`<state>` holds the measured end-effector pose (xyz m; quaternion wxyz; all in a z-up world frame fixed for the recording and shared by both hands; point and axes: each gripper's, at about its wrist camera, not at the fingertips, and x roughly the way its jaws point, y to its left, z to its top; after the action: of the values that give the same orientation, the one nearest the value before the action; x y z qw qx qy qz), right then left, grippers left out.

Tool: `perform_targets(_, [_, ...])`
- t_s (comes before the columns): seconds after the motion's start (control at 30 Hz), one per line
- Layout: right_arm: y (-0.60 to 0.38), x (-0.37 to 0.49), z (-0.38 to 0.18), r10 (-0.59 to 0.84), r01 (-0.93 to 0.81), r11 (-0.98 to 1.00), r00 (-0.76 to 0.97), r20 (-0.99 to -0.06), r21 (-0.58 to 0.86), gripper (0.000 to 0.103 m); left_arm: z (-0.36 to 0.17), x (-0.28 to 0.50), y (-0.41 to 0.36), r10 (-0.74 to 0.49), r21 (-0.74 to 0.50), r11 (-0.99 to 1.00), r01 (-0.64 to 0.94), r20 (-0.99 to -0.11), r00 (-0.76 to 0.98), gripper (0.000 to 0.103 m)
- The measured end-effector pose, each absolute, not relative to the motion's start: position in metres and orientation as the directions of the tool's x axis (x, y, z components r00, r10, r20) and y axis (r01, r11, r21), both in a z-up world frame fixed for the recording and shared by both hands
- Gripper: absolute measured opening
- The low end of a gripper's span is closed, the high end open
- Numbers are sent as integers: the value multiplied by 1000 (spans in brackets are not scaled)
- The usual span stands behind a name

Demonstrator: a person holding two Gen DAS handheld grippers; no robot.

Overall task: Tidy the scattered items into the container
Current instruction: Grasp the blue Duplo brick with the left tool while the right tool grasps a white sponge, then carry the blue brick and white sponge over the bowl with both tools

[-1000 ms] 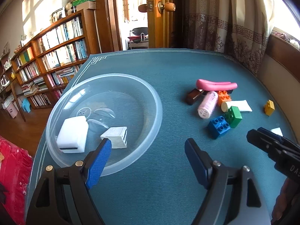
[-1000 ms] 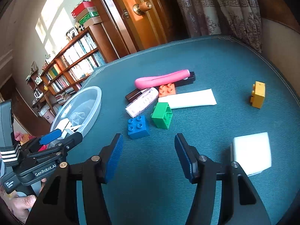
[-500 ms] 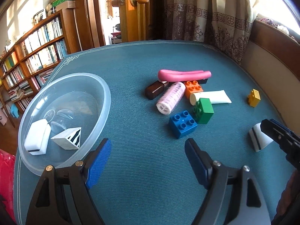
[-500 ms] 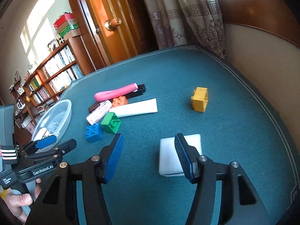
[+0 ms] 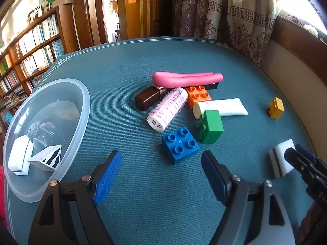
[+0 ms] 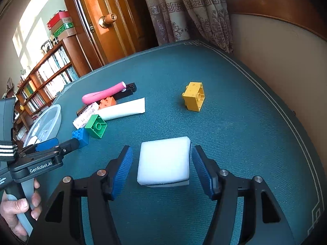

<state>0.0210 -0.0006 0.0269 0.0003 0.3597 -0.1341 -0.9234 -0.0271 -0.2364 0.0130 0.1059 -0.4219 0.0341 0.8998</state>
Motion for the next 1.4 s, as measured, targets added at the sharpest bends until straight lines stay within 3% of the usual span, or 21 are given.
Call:
perform_targets(0.7, [-8, 9, 15, -79, -100, -975, -686, -724, 201, 67, 8, -43, -233, 153, -19, -977, -210, -752, -641, 83])
perform_targets(0.9, [-9, 8, 14, -80, -97, -975, -681, -727, 198, 67, 7, -45, -229, 177, -29, -972, -234, -744, -645, 74])
perform_targets(1.03, [-9, 8, 14, -81, -97, -975, -681, -728, 198, 66, 2, -49, -227, 190, -38, -968, -249, -758, -624, 54])
perform_targets(1.1, [-9, 8, 14, -81, -96, -975, -683, -726, 199, 66, 1, -48, -227, 181, -24, -968, -250, -756, -629, 49])
perform_targets(1.2, [-9, 8, 13, -78, -95, -976, -682, -727, 195, 66, 1, -44, -227, 179, -11, -966, -260, -753, -633, 47])
perform_targets(1.27, [-11, 8, 14, -77, -89, -978, -684, -725, 187, 57, 0, -41, -229, 181, -13, -966, -260, -752, -634, 47])
perform_targets(1.4, [-14, 10, 16, -76, -78, -981, -691, -719, 179, 56, 1, -37, -235, 184, -23, -967, -253, -750, -636, 47])
